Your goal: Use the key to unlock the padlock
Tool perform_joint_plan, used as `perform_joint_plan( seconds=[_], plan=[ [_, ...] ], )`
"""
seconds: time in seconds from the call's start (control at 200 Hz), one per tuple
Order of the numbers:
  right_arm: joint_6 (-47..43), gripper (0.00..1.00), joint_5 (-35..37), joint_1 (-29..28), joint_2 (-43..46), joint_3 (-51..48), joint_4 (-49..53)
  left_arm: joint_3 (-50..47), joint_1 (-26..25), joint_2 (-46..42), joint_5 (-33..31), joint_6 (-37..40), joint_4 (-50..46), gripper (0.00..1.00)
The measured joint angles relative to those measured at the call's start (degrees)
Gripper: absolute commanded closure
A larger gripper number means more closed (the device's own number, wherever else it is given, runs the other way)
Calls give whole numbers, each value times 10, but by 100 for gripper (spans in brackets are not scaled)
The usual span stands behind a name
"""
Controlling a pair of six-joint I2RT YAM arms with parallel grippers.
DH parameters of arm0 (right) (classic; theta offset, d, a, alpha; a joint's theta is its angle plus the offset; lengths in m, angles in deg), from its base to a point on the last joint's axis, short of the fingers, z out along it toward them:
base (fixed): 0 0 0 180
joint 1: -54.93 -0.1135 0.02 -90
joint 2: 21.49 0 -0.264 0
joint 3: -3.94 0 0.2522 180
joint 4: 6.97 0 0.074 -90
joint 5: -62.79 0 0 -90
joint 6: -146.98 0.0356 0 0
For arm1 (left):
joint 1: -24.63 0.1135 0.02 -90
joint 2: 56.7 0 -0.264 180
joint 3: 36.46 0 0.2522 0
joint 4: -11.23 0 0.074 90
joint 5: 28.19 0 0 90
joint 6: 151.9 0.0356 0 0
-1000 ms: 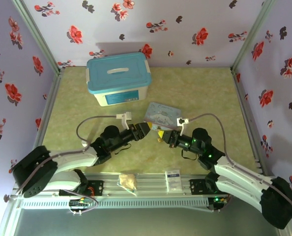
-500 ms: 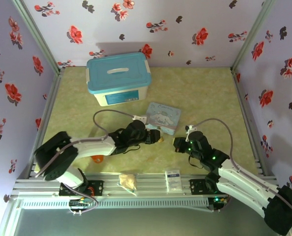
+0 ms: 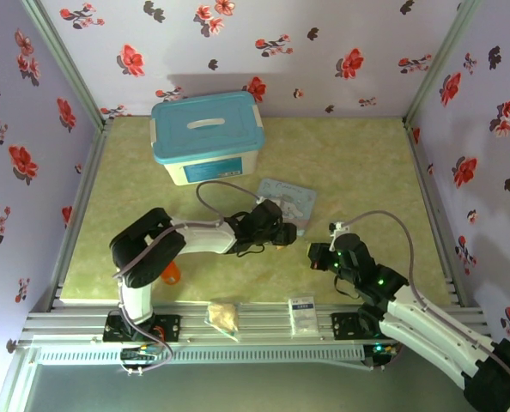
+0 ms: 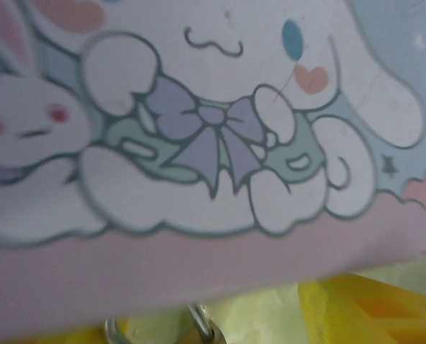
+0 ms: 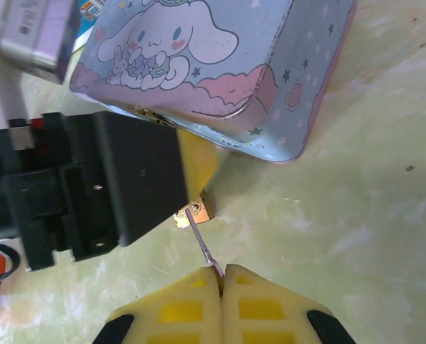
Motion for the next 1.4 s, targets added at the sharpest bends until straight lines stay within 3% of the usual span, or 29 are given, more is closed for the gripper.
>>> perform_joint_plan(
  seconds=[0.125, 0.295, 0.895, 0.985, 1.4],
  plan=[
    [0, 100, 4, 0, 28, -7, 12, 15, 0, 17, 3, 3, -11, 51],
    [0, 100, 7, 0, 51, -10, 29, 36, 0, 38, 15, 10, -9, 75],
    [16, 100, 4, 0, 47, -17, 34, -53, -13, 14, 16, -38, 107, 73],
    [21, 100, 3, 0, 46, -19, 29, -68, -17, 3, 16, -45, 112, 67],
    [26, 100, -7, 0, 11, -26, 5, -91, -29, -7, 9, -66, 138, 75]
  ],
)
